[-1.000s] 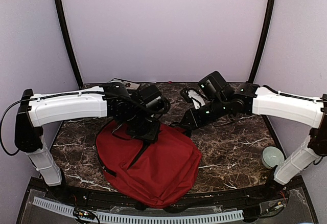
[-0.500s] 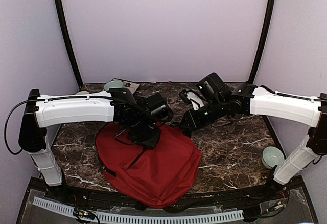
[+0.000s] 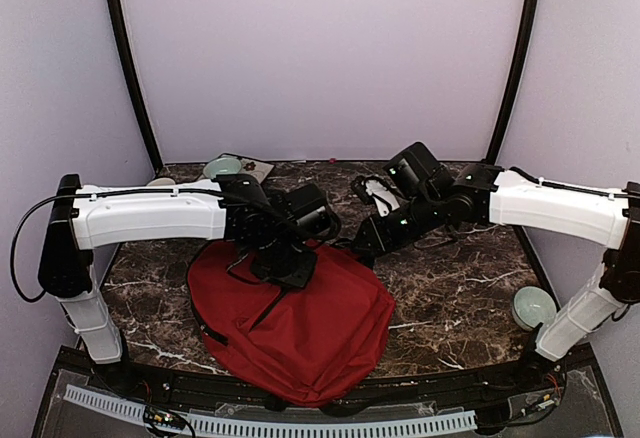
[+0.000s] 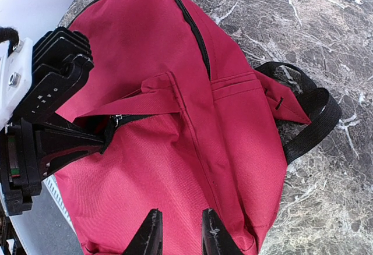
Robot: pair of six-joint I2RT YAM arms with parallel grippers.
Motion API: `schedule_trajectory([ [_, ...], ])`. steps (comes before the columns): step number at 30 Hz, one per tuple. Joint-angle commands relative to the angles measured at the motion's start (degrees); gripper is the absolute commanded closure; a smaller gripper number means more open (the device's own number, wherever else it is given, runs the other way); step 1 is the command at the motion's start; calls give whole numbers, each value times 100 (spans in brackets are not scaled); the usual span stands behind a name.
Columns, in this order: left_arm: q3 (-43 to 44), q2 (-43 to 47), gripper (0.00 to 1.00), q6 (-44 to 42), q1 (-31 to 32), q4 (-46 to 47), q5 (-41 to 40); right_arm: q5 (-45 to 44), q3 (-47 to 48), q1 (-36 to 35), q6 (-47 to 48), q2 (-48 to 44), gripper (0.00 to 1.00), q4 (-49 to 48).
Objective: Pack the student bag
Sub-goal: Grab the student bag from the lower front pocket.
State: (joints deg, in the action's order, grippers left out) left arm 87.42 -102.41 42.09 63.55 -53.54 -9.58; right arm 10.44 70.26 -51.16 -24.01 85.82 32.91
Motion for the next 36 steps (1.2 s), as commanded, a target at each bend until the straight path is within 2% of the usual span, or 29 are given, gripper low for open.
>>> schedule_trajectory([
  [1, 126, 104, 100, -18, 41, -184, -146, -4, 126, -8, 89, 11, 76, -79],
  [10, 31, 488, 100, -78, 44, -74, 196, 92, 95, -8, 289, -4, 73, -522],
  [16, -235, 893, 100, -265, 44, 373, 559, 342, 14, -8, 1538, -68, 66, -807],
  [20, -391, 1106, 100, -262, 44, 585, 696, 102, 450, -8, 1984, 174, 64, -569],
  [24, -464, 1206, 100, -263, 44, 625, 774, -300, 743, -8, 1980, 364, 55, -533],
  [26, -501, 1237, 100, -286, 44, 638, 792, -746, 798, -4, 1990, 398, 42, -570],
  [28, -541, 1280, 100, -296, 44, 661, 811, -1099, 845, 25, 2015, 426, 34, -572],
  [36, -661, 1366, 100, -367, 44, 675, 836, -418, 821, 236, 2366, 495, 33, -414],
])
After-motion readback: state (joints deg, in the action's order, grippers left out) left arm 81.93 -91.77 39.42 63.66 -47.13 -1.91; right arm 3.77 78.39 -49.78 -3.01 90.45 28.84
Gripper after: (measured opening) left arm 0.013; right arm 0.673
